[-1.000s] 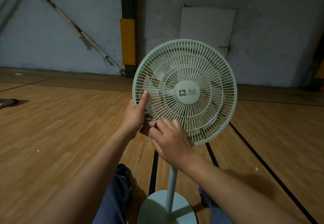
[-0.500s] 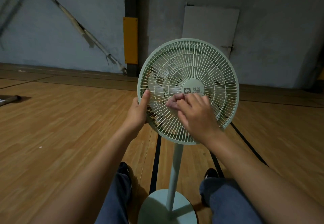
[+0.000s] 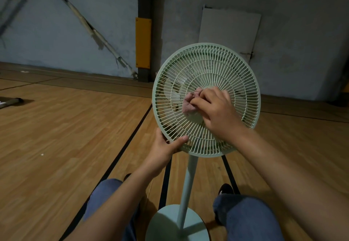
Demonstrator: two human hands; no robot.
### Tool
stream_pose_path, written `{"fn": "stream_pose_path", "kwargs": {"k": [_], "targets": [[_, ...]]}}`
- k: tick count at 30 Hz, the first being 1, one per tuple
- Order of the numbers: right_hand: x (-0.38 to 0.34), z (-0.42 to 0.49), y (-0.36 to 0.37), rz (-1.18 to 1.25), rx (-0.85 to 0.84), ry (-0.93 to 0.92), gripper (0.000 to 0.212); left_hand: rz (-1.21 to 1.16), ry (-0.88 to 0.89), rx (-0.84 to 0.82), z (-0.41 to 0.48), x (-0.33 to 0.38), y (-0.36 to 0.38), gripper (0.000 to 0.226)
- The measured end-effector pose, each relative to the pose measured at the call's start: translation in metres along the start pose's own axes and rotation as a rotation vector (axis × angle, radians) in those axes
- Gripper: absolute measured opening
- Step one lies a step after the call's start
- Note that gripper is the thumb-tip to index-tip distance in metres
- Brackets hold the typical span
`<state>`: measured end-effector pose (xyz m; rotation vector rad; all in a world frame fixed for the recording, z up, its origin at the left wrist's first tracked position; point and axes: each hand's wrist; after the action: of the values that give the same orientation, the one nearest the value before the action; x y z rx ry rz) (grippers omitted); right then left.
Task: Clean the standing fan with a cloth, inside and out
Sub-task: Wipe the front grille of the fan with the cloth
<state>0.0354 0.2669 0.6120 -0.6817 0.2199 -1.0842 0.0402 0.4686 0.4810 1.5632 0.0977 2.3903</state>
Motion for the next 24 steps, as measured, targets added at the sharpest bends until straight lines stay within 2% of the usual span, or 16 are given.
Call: {"fn": "stream_pose_path", "kwargs": {"k": [3,6,10,14,18,24], "targets": [[-0.01,0.003,0.004,0.027,-0.059,-0.054,0.034,0.001,0.014,0.014,0.001,-0.002,0.005,0.075],[-0.025,0.01,0.01,0.021,-0.108,-0.123,0.036,-0.003,0.033,-0.004,0.001,0.0,0.006,0.076],[-0.052,0.019,0.02,-0.006,-0.123,-0.281,0.035,0.06,0.083,-0.016,-0.001,0.004,0.006,0.079],[-0.067,0.024,0.028,-0.07,-0.092,-0.395,0.03,0.077,0.025,-0.013,-0.006,0.007,0.001,0.081],[-0.054,0.023,0.025,-0.055,-0.073,-0.359,0.036,0.097,0.069,-0.049,-0.006,0.01,-0.004,0.075],[-0.011,0.018,0.001,-0.079,-0.089,-0.204,0.04,0.087,0.017,-0.029,-0.006,0.007,-0.001,0.074]]}}
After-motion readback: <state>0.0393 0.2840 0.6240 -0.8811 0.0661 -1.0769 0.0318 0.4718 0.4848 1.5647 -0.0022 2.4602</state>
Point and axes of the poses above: each hand's wrist, its own z-axis towards the middle knuckle, its own y-axis out of the palm, x = y × z, and after that the axes turned 9 degrees about y, right-handed
